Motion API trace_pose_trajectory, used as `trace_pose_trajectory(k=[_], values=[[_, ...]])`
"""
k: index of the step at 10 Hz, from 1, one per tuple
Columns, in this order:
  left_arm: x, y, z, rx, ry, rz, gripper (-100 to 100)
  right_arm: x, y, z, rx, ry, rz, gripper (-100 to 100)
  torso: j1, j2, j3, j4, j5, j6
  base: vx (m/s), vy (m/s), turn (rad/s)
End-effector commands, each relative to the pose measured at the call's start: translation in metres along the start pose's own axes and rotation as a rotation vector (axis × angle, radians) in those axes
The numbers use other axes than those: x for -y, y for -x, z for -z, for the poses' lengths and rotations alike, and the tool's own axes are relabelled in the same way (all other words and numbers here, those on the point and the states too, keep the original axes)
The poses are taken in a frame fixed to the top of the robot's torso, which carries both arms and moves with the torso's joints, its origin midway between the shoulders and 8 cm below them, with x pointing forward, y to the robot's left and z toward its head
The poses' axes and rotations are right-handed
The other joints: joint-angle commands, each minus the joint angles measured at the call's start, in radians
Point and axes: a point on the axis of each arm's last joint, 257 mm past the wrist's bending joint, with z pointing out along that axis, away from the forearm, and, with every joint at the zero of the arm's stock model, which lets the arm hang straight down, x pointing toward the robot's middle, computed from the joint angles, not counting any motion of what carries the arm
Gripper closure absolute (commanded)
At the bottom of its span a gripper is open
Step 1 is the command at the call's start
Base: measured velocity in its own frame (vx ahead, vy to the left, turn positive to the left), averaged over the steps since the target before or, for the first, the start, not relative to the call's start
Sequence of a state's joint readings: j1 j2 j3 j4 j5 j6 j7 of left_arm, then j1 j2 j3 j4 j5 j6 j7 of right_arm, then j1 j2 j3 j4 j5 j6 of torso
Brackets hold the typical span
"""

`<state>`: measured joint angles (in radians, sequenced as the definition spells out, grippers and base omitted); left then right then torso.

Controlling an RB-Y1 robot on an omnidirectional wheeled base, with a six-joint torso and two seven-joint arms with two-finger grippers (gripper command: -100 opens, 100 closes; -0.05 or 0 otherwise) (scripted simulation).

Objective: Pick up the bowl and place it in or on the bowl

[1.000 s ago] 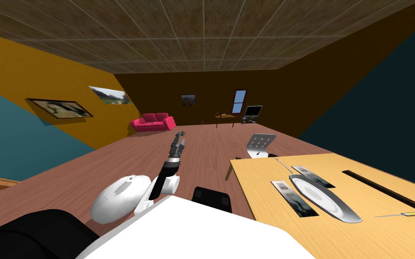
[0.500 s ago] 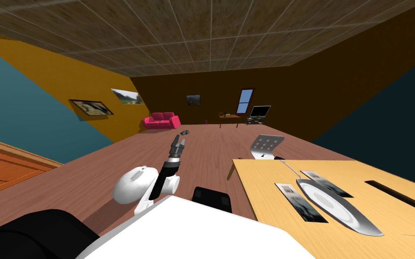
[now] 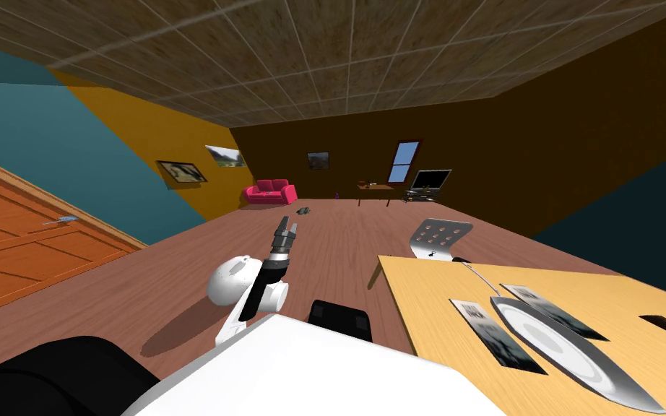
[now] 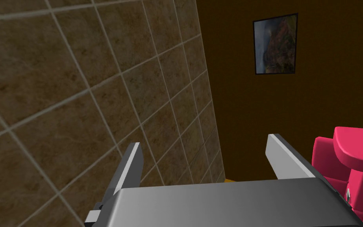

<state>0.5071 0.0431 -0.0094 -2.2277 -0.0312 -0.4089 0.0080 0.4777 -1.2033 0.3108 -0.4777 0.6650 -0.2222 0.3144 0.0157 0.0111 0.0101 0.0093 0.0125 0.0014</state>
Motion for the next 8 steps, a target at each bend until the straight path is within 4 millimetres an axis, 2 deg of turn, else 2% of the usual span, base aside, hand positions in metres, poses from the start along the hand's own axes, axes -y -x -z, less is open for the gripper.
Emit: trace_pose_trajectory(k=[1,2,3,5,6,7,8], values=[[0.0,0.0,0.0,0.0,0.0,0.0,0,0.002,-0.014,0.004,-0.029,0.001,0.002,-100,0.0,0.0,0.0,0.0,0.0,0.0,-0.071,0.002,0.253],[0.0,0.0,0.0,0.0,0.0,0.0,0,0.002,-0.014,0.004,-0.029,0.001,-0.032,-100,0.0,0.001,0.0,0.0,0.0,-0.002,-0.071,-0.002,0.143],[0.0,0.0,0.0,0.0,0.0,0.0,0,0.003,-0.027,0.007,-0.057,0.002,-0.016,-100,0.0,0.001,0.0,0.0,0.0,0.0,-0.11,0.025,0.231],[0.0,0.0,0.0,0.0,0.0,0.0,0,0.003,-0.027,0.007,-0.057,0.001,-0.058,-100,0.002,0.002,0.001,0.001,0.001,0.0,-0.066,0.017,0.062],[0.0,0.0,0.0,0.0,0.0,0.0,0,0.005,-0.041,0.011,-0.085,0.002,-0.06,-100,0.0,0.0,0.0,0.0,0.0,0.0,-0.08,0.006,0.245],[0.0,0.0,0.0,0.0,0.0,0.0,0,0.005,-0.041,0.011,-0.085,0.0,-0.085,-100,0.0,0.001,0.0,0.0,0.0,-0.001,-0.077,0.003,0.15],[0.0,0.0,0.0,0.0,0.0,0.0,0,0.007,-0.055,0.015,-0.114,0.001,-0.067,-100,0.0,0.001,0.001,0.0,0.0,0.0,-0.095,0.01,0.254]])
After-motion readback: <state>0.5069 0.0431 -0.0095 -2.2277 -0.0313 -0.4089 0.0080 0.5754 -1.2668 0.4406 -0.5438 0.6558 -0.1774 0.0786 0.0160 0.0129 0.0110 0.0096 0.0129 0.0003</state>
